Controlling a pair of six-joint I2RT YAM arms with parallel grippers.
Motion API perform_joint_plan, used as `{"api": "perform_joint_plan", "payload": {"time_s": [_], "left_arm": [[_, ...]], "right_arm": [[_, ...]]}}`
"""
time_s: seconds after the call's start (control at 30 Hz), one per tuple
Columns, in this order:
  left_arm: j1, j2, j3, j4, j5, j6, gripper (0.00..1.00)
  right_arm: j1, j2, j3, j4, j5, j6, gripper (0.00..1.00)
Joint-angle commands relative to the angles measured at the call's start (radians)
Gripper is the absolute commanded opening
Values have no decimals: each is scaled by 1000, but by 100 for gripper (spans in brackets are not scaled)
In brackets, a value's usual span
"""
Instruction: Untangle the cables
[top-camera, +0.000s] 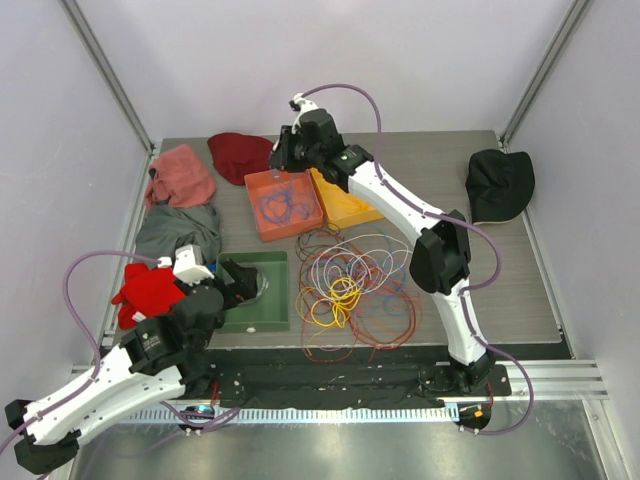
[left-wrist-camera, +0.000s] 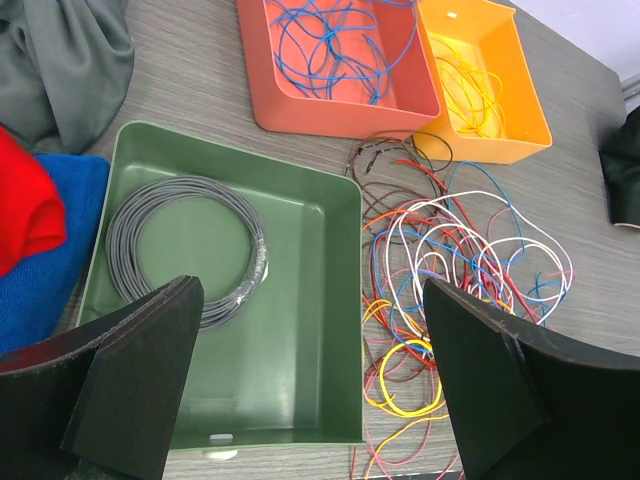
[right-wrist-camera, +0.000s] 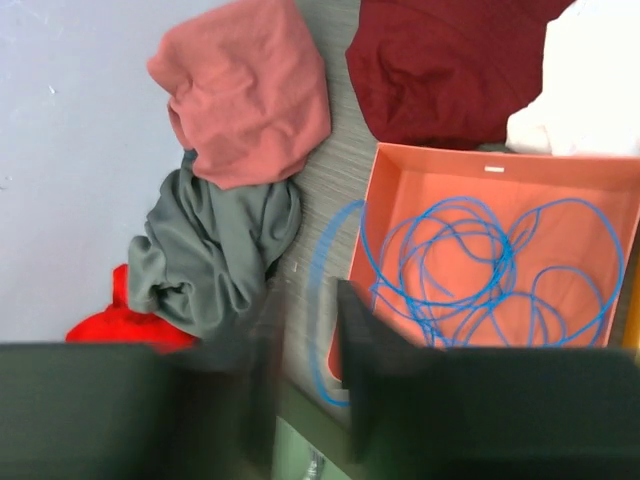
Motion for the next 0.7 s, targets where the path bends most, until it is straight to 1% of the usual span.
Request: {"api": "perform_joint_plan", "payload": {"time_s": [0.0,0.03,0.1,0.13,0.17,0.23,0.27,0.33,0.37,0.43,0.47,0.5,0.53,0.57,0.6,0.63,0.67], "left_arm": [[0,12,13,24,-33,13,97],[0,21,13,27,-30,13,97],[0,32,10,43,-19,13,97],[0,35,12,49,-16,14,97],[0,50,13,55,-9,16,97],[0,62,16,76,1,22,97],[0,73,16,79,7,25,97],[0,84,22,96,16,28,97],[0,96,22,102,25,28,97],[0,105,16,128,36,28,97],[0,113,12,141,43,28,97],[0,128,8,153,62,28,97],[0,139,2,180,73,28,97],[0,151,1,196,80,28,97],[0,182,-1,208,102,28,97],[0,199,-1,242,116,28,96],[0,217,-1,257,125,29,97]], "right_arm": [[12,-13,2,-32,23,-23,48],[17,-23,1,-66,64,-34,58],[35,-46,-14,-89,118,-78,66],[41,-77,-25,-102,159,-92,75],[44,-100,-52,-105,208,-103,77],[44,-144,-92,-111,256,-106,78],[44,-211,-153,-109,315,-109,78],[44,-296,-249,-88,385,-109,79],[43,-386,-378,-67,443,-107,79],[40,-489,-524,-13,492,-104,79],[37,-532,-659,1,512,-100,79],[35,-628,-724,10,549,-86,78],[31,-670,-785,22,561,-81,77],[28,-718,-906,29,580,-78,76],[25,-797,-962,35,606,-64,74],[18,-838,-1016,38,615,-58,72],[14,-871,-1109,38,620,-51,71]]}}
